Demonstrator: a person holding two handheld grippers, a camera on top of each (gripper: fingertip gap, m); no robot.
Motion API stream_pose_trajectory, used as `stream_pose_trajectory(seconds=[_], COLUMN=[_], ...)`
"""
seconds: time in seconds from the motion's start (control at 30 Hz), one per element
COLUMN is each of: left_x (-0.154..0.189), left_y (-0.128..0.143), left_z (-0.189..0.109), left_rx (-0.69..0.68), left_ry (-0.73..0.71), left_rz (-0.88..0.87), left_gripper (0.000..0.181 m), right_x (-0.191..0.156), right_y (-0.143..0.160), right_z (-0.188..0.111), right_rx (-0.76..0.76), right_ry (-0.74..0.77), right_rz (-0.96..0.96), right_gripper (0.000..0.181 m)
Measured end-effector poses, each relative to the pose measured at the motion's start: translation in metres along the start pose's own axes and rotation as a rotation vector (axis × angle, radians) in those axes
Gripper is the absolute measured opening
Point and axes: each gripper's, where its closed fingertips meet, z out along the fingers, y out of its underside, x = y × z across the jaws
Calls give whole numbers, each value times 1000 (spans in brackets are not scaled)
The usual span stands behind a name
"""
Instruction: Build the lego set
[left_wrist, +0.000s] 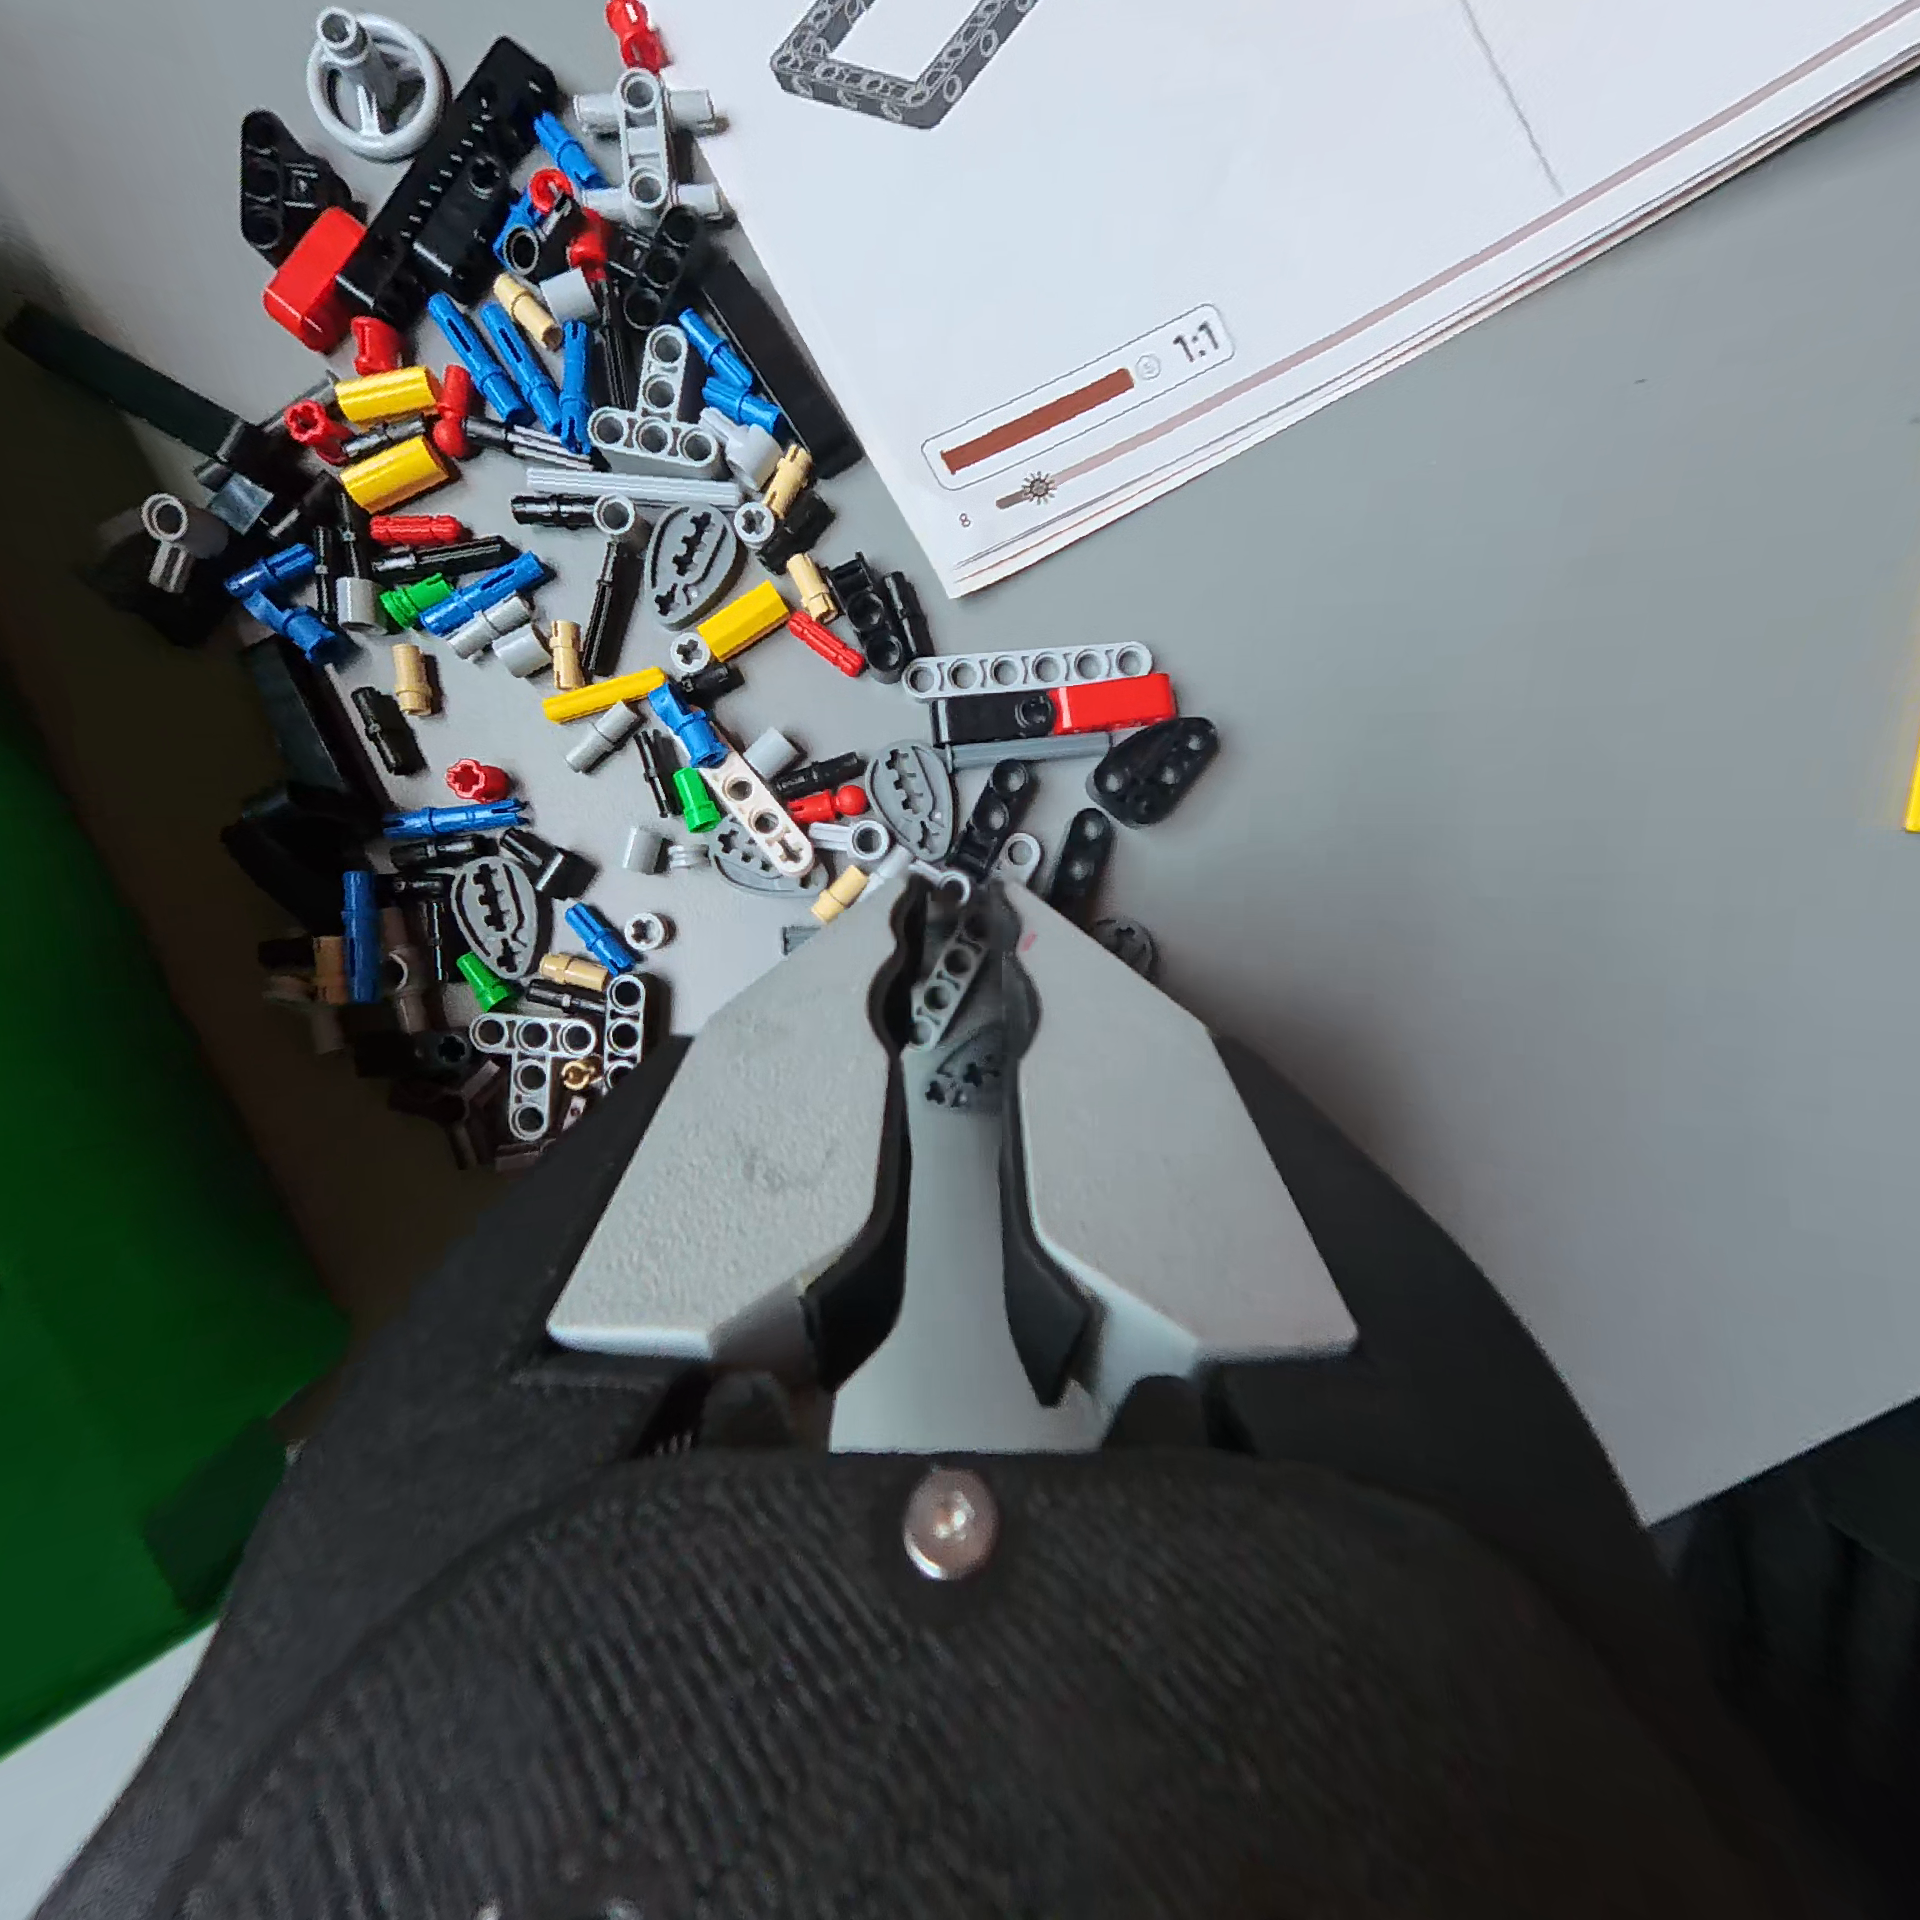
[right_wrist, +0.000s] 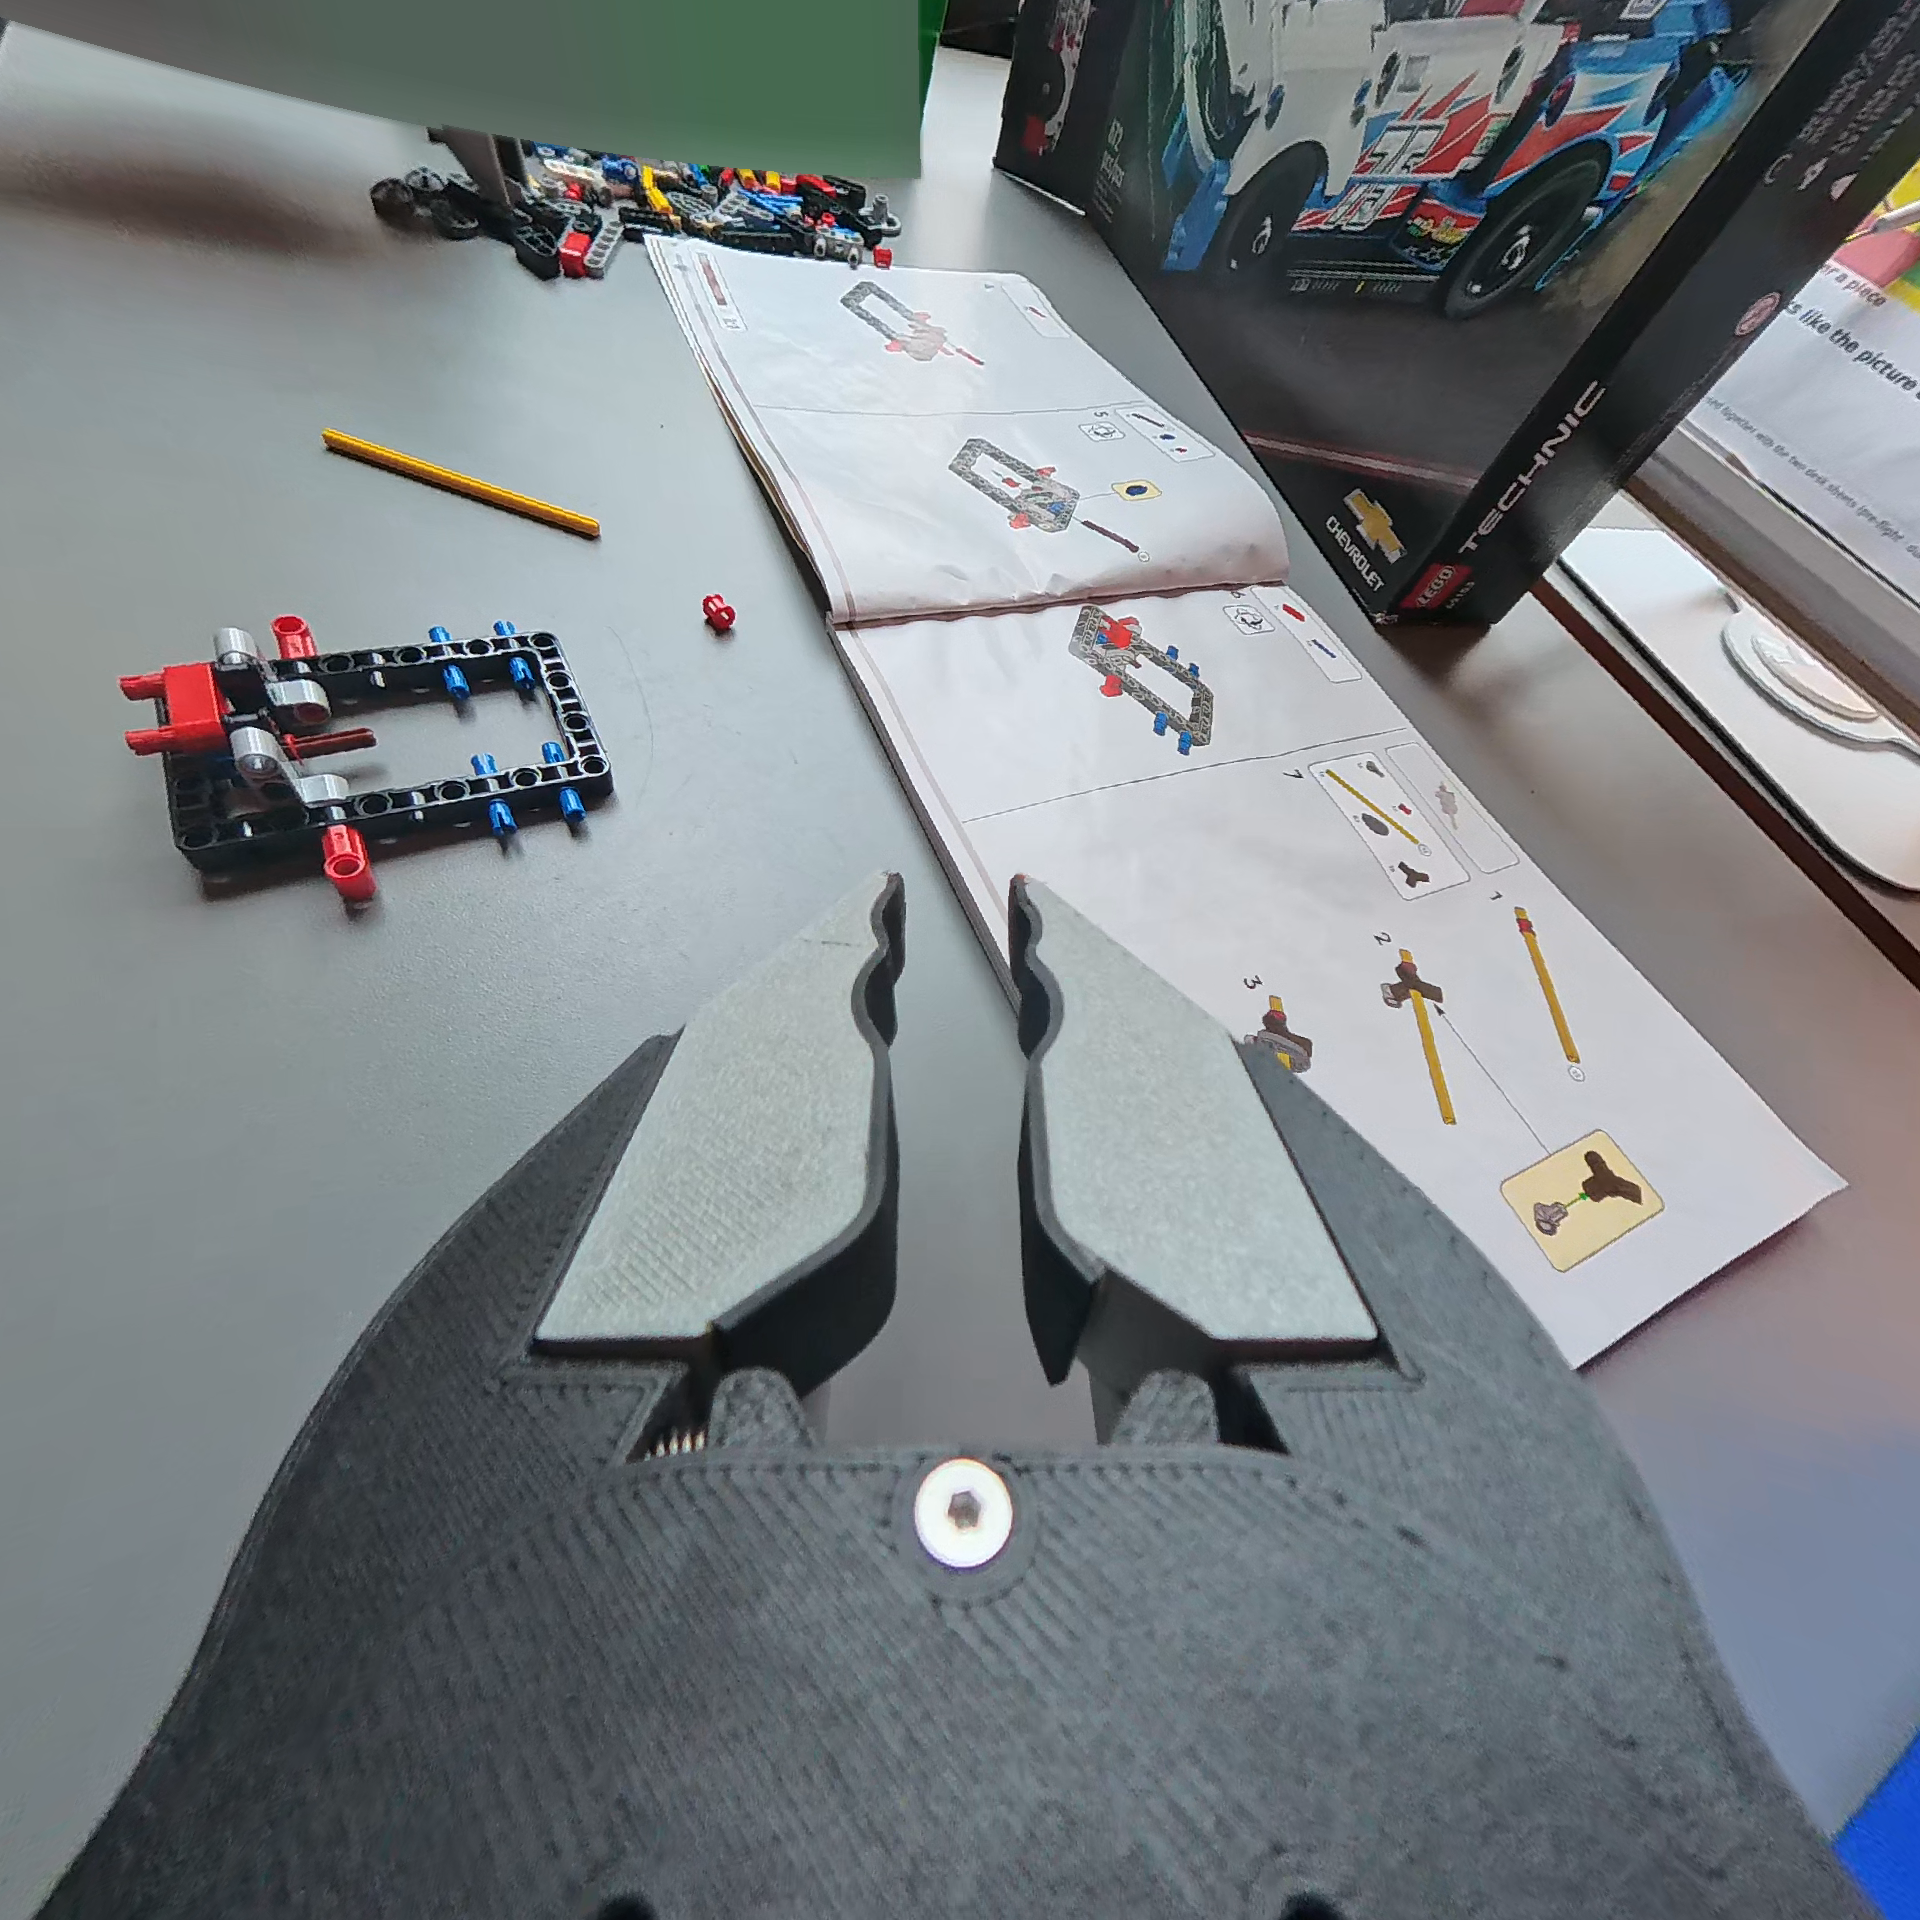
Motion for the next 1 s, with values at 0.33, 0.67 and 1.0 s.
stream_pose_trajectory(seconds=[0.33,0.67,1.0], left_x=[-5,87,222], left_y=[3,-64,-121], left_z=[-4,-39,21], left_rx=[3,286,433], left_ry=[-5,130,496], left_rz=[-23,255,611], left_gripper=[8,7,7], right_x=[-1,4,6], right_y=[1,-1,-1], right_z=[1,-1,1], right_rx=[-5,11,13], right_ry=[-7,0,7], right_rz=[-5,20,20], right_gripper=[16,15,14])
